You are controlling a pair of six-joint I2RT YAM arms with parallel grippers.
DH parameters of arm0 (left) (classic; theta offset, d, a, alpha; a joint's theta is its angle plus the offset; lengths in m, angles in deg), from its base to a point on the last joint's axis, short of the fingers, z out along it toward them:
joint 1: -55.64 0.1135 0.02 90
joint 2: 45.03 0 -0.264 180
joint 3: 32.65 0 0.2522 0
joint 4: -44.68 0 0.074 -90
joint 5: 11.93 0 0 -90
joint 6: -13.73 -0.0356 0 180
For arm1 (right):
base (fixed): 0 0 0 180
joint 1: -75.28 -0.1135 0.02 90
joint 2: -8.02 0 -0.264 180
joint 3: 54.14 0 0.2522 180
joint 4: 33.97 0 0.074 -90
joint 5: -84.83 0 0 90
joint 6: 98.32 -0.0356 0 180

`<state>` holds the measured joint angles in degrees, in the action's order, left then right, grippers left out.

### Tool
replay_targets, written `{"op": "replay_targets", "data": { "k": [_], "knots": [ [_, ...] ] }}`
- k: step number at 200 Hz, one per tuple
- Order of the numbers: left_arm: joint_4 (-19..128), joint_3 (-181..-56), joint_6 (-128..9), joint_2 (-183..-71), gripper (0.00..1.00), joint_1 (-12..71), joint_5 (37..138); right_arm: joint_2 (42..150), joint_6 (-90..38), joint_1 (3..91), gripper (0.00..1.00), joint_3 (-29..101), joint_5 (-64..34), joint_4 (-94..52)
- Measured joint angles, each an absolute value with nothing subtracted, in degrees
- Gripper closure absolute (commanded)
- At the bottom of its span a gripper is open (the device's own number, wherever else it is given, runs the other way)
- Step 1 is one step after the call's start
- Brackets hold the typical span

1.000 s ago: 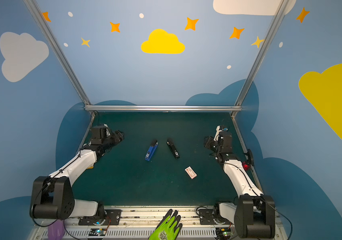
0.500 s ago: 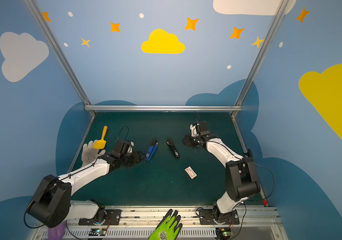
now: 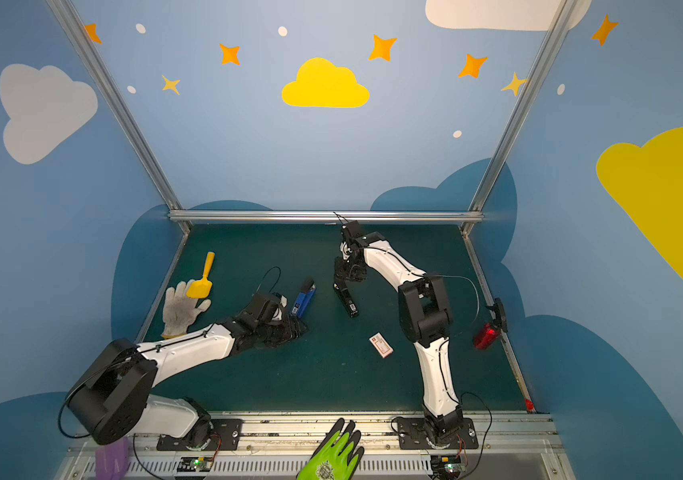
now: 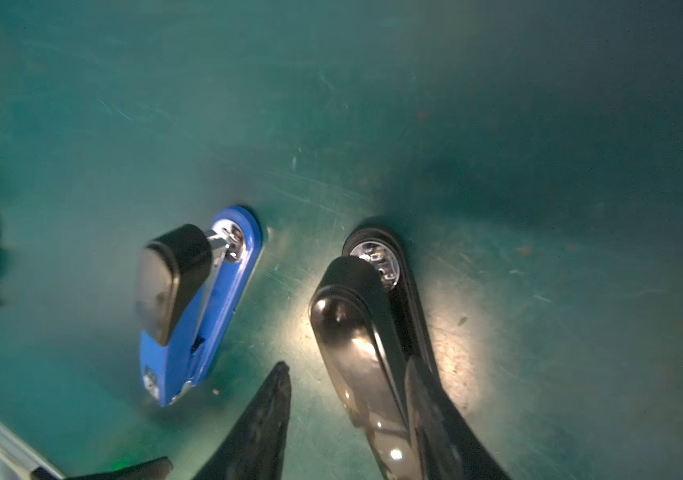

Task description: Load the staples into the stapler

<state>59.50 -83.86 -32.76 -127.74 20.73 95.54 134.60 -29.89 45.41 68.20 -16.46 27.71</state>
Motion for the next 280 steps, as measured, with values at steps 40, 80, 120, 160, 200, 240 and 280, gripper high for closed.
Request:
{"op": "replay_targets", "data": {
  "k": [40,80,120,160,200,240,280],
  "knots": [
    [58.8,-86.4,-33.2,-131.3,0.34,19.8,95.8,139.8,-29.0,43.9,0.61,74.5,-13.9,33.5],
    [57.8,-87.9,-33.4,-135.2,0.35,19.8,96.7,143.2,-27.9,43.0,0.59,79.8,-11.8,36.8],
    [57.3,-89.1,-33.4,-137.4,0.36,19.8,97.4,145.5,-26.2,42.1,0.72,81.6,-9.7,38.7],
    [56.9,-90.6,-33.4,-139.5,0.39,19.8,98.1,145.5,-25.5,41.7,0.88,81.6,-8.2,39.2],
    [55.2,-91.3,-32.2,-140.5,0.46,20.2,99.3,138.4,-23.7,41.7,0.92,70.2,-9.7,35.2],
    [51.2,-91.7,-30.4,-143.3,0.48,21.4,101.5,128.9,-21.2,41.4,0.96,58.9,-12.9,31.8],
    [46.1,-91.0,-27.5,-144.5,0.45,22.4,104.0,120.7,-19.3,40.2,1.00,49.9,-14.6,26.1]
  ]
}}
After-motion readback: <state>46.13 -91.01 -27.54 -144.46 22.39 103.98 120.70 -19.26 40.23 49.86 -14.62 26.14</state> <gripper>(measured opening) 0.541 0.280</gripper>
